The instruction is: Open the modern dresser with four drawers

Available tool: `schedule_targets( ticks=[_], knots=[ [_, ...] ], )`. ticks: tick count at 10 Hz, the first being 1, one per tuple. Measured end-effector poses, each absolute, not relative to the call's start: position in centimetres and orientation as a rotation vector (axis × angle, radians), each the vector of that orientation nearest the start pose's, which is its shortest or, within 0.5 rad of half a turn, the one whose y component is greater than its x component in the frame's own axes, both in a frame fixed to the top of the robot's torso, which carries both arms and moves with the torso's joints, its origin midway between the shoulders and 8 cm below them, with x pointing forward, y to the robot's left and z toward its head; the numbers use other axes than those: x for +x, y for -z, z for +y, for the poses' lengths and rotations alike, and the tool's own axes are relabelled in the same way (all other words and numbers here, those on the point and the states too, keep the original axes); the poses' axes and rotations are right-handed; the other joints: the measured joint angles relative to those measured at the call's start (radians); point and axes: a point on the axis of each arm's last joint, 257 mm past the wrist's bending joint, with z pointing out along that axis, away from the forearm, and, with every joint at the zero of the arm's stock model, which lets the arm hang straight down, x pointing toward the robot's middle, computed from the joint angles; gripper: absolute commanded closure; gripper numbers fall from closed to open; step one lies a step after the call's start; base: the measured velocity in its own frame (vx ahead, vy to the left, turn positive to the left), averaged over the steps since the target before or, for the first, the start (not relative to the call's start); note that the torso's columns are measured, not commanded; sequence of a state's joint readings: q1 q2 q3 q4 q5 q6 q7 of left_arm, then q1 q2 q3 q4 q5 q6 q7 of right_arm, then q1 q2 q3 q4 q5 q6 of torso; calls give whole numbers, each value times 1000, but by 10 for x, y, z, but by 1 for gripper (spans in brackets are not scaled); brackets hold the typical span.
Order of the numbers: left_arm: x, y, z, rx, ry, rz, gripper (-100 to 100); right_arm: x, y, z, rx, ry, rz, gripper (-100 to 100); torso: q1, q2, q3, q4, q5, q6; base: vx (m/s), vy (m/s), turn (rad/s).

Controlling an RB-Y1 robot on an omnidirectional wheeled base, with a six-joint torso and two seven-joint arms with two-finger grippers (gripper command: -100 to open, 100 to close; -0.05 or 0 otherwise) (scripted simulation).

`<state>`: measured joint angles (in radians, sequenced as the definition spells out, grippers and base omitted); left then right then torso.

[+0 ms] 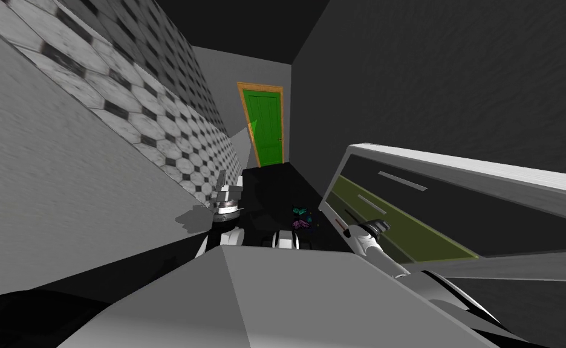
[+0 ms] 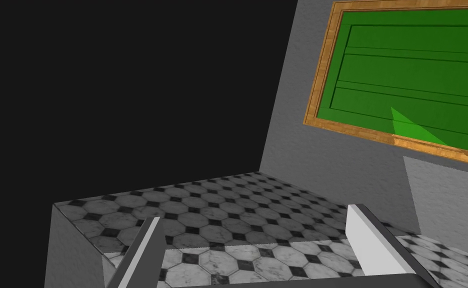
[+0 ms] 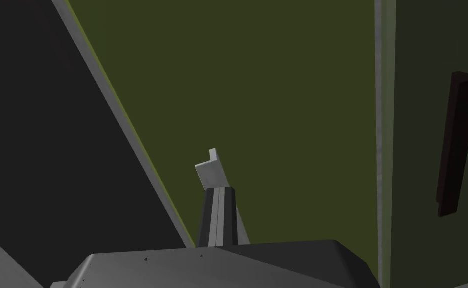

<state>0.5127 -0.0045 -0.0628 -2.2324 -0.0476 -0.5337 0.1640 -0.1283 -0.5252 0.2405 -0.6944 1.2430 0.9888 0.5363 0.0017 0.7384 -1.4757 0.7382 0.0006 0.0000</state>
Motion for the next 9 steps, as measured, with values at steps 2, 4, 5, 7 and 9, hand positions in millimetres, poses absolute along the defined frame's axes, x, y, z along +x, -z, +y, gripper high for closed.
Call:
schedule_targets(
  ticks=[2, 4, 5, 7, 9],
  knots=[
    [350, -5, 255, -724, 1479, 613, 0, 328, 369, -658, -184, 1778, 2064, -100, -8, -3, -2, -1, -2, 0, 44, 9, 17],
    [350, -5, 255, -724, 1478, 613, 0, 343, 362, -657, -118, 1737, 2049, -100, -10, -10, -6, -3, -3, 0, 176, -98, 60],
    [350, -5, 255, -724, 1478, 613, 0, 352, 357, -658, -85, 1716, 2040, -100, -4, -5, -3, -2, -1, 0, 103, -75, 14],
    [350, -5, 255, -724, 1478, 613, 0, 358, 353, -656, -50, 1690, 2031, -100, 1, 4, 3, 1, 0, 0, 123, -76, 35],
    [350, -5, 255, -724, 1479, 613, 0, 367, 347, -655, -10, 1663, 2020, -100, 0, 2, 1, 0, 0, 1, 22, -45, 98]
  ],
)
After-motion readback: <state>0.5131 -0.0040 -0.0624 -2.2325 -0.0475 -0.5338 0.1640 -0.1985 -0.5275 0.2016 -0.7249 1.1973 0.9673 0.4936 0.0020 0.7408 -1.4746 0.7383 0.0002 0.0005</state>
